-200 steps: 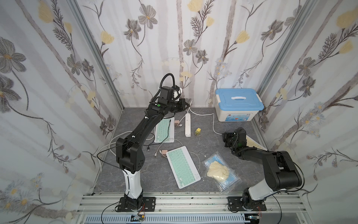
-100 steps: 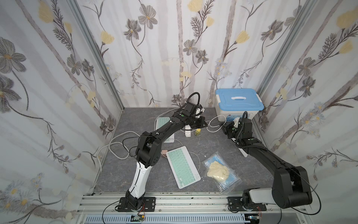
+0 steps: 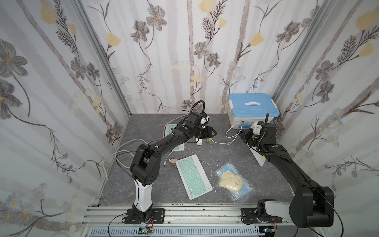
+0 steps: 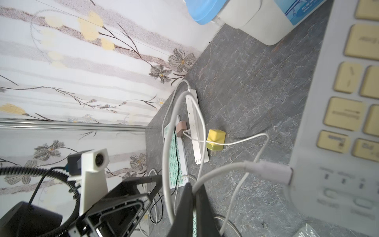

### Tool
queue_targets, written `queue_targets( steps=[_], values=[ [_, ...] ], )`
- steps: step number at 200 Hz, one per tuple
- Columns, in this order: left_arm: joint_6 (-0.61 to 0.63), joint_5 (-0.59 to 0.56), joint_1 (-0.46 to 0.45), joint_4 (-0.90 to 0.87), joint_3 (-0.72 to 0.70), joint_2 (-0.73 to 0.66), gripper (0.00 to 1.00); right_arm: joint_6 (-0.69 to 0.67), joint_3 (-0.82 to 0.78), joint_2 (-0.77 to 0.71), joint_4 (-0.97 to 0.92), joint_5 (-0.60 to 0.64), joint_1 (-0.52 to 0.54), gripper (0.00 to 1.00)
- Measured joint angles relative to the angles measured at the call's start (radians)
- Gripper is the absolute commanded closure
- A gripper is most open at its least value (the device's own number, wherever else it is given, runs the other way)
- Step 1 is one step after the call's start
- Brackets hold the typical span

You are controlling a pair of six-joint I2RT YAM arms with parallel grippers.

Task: Unplug the wireless keyboard
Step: Pick up the keyboard from the center of the board.

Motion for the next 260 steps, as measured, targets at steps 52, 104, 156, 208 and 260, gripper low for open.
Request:
queue_targets(
  steps=[52,104,156,208,260],
  values=[
    [0.042,-0.042,-0.152,0.422,-0.360,-0.090,0.36,0.083,-0.025,-0.010,0.013,-0.014,0.000,1.00],
    [0.080,-0.180,-0.309,0.881,-0.412,0.091,0.28,0.320,-0.106,-0.091,0.077,0.014,0.039,1.00],
    [0.079,-0.337,-0.366,1.106,-0.280,0.240,0.26,0.517,-0.106,-0.147,0.121,0.101,0.122,1.00],
    [0.105,-0.461,-0.365,1.129,-0.190,0.300,0.26,0.591,-0.077,-0.153,0.126,0.163,0.159,1.00],
    [0.103,-0.482,-0.354,1.128,-0.103,0.367,0.34,0.612,-0.084,-0.153,0.148,0.186,0.166,1.00]
  ],
)
